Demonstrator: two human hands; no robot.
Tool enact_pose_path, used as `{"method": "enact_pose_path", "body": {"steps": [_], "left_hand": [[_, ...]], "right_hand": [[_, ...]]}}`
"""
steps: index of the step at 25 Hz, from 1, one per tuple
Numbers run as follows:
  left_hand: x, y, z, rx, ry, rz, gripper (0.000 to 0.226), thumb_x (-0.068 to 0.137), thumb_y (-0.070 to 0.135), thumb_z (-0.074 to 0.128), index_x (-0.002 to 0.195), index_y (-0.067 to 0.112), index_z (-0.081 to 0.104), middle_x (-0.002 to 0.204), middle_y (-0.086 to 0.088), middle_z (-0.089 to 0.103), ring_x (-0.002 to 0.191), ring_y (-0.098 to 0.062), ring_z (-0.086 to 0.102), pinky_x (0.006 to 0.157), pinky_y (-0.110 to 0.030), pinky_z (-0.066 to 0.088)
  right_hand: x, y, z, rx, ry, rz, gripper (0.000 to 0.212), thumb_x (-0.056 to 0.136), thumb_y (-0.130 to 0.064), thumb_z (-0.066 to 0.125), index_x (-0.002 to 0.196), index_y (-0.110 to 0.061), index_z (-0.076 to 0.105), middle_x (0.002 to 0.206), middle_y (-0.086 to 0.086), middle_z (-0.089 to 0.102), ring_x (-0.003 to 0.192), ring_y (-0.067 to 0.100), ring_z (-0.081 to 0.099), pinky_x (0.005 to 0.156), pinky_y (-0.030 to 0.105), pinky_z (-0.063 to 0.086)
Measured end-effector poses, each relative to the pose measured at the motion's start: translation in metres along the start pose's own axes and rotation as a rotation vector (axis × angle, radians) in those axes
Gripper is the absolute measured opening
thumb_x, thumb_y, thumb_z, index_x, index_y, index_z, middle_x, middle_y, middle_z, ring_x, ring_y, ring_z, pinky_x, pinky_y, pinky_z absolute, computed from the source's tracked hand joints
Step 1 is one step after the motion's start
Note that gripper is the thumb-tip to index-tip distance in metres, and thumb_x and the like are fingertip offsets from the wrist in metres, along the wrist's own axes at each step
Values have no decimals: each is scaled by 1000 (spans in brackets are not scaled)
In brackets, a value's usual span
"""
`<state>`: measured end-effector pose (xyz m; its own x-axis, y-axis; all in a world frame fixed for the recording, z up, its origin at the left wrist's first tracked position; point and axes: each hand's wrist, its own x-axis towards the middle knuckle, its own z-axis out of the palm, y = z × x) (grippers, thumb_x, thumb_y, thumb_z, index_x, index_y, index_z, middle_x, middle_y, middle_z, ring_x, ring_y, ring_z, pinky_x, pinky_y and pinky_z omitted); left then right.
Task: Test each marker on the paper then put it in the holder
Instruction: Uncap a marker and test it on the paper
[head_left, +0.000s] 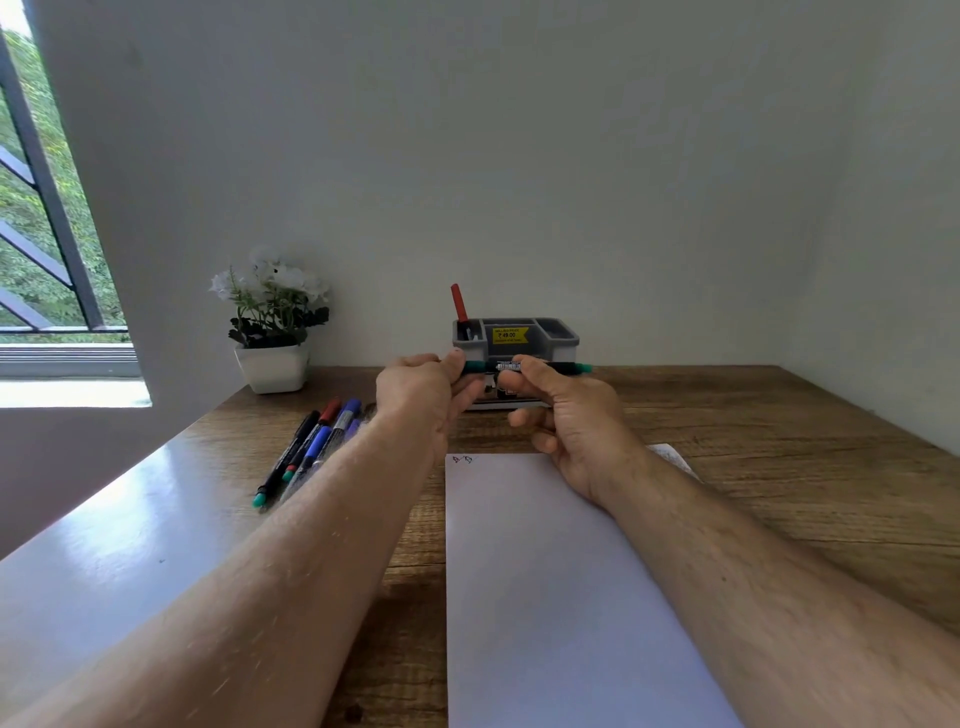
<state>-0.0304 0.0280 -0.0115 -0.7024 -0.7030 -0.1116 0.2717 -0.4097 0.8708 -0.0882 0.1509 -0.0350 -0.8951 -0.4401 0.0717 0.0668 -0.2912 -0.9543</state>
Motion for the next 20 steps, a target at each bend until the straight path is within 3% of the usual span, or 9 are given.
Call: {"method": "enact_pose_path", "body": {"steps": [4, 9, 13, 16, 20], "left_hand": [[-3, -4, 4, -8, 10, 56, 23, 92, 1, 63, 109, 11, 51, 110, -20, 63, 90, -26, 71, 75, -33, 62], [-5, -9, 11, 1, 31, 90, 23, 91, 2, 64, 95, 18, 48, 110, -16, 59, 89, -24, 69, 78, -32, 61], [-4, -11, 10, 9, 21, 96, 26, 90, 3, 66, 104, 16, 48, 110, -15, 60, 89, -24, 71, 78, -33, 61], [-6, -12, 9, 79, -18, 132, 43, 87, 3, 71, 116, 17, 43, 106, -14, 64, 83, -22, 74, 78, -36, 61], [-7, -8, 9, 206, -40, 373, 44, 85, 4, 73, 112, 20, 42, 103, -13, 67, 78, -18, 75, 76, -35, 62]], "right_hand": [[-2, -4, 1, 25, 32, 25, 18, 91, -26, 68, 101, -11, 68, 88, 6, 79, 48, 13, 62, 31, 17, 28], [-4, -6, 0, 29, 59, 30, 15, 92, -27, 68, 94, -13, 68, 71, 4, 75, 46, 11, 62, 33, 17, 31], [-3, -6, 1, 12, 78, 23, 18, 91, -28, 69, 90, -10, 67, 62, 3, 70, 45, 11, 60, 34, 19, 33], [-3, -2, 4, -40, 61, 10, 24, 92, -30, 68, 86, -7, 69, 63, 6, 70, 45, 13, 58, 39, 23, 40], [-6, 0, 7, -141, -24, 30, 19, 95, -21, 64, 99, -4, 72, 70, 9, 72, 51, 13, 62, 46, 22, 49]]}}
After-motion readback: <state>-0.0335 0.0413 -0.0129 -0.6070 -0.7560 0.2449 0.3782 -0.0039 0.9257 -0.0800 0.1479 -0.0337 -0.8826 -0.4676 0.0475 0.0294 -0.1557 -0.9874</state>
